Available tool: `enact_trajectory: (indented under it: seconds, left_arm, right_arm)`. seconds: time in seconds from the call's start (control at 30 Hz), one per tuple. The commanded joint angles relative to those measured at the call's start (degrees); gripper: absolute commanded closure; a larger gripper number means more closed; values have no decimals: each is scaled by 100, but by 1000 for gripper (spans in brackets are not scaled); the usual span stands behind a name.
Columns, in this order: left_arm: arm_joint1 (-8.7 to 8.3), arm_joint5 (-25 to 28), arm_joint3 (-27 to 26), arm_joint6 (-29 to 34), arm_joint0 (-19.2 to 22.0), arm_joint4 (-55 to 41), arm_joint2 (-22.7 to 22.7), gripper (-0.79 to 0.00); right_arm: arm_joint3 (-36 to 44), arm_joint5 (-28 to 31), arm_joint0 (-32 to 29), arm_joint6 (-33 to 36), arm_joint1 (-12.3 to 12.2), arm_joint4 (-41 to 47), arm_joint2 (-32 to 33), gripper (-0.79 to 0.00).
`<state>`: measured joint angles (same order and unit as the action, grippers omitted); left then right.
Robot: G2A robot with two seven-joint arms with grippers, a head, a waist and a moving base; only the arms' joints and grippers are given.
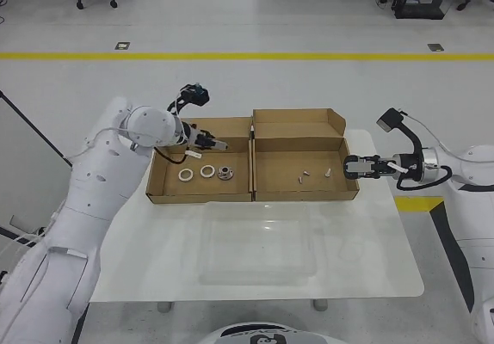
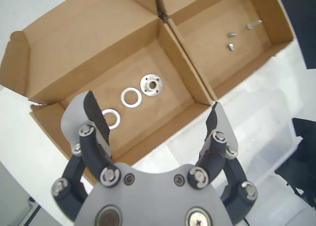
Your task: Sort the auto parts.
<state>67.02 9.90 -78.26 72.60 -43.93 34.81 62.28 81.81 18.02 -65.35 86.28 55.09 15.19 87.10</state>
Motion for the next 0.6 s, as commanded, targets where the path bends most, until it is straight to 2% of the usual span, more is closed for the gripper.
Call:
enact_trajectory:
  seconds: [0.0, 0.1, 0.23, 0.4, 0.57]
  left_arm:
    - [-167, -75, -1369, 311, -801, -358, 689, -785]
    - [-303, -49, -2431, 525, -1557, -1008, 1373, -785]
    - [-405, 77, -3268, 619, -2234, -1904, 2043, -785]
    - [-491, 299, -3833, 721, -2711, -2735, 2580, -785]
    - [-502, 333, -3860, 740, -2760, -2856, 2642, -785]
  right_arm:
    - [1, 0, 0, 0, 0, 0, 0, -785]
    - [1, 0, 0, 0, 0, 0, 0, -785]
    - [1, 0, 0, 0, 0, 0, 0, -785]
    - [1, 0, 0, 0, 0, 0, 0, -785]
    - [0, 0, 0, 0, 0, 0, 0, -784]
